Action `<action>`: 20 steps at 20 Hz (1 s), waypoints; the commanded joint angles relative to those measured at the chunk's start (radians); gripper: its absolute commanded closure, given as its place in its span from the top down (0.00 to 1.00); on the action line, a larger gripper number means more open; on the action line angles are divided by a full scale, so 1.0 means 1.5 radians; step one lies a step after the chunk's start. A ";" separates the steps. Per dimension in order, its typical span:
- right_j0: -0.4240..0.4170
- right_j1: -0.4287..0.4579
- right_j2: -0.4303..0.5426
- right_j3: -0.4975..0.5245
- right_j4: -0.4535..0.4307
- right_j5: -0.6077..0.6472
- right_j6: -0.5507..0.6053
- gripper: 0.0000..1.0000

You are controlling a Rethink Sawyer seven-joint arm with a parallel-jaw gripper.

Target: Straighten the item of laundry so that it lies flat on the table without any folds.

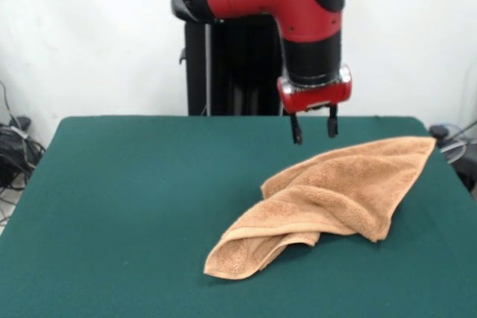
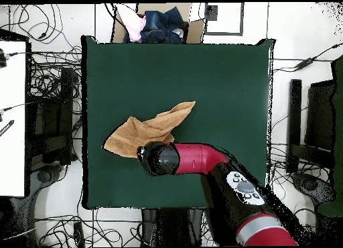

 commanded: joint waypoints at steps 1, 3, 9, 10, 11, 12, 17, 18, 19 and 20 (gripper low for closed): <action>0.016 0.070 0.026 -0.101 0.006 0.044 0.029 1.00; 0.018 0.063 0.026 -0.100 0.008 0.046 0.036 1.00; 0.021 0.036 0.025 -0.112 0.012 0.097 0.029 1.00; 0.019 0.039 0.026 -0.110 0.011 0.090 0.030 1.00; 0.017 0.044 0.026 -0.108 0.010 0.083 0.032 1.00; 0.015 0.049 0.026 -0.105 0.008 0.075 0.034 1.00; 0.016 0.104 0.021 -0.075 0.003 -0.013 0.071 1.00; 0.016 0.109 0.022 -0.062 0.000 -0.033 0.079 1.00; 0.018 0.117 0.021 -0.058 -0.001 -0.047 0.084 1.00; 0.020 0.123 0.020 -0.055 -0.002 -0.061 0.090 1.00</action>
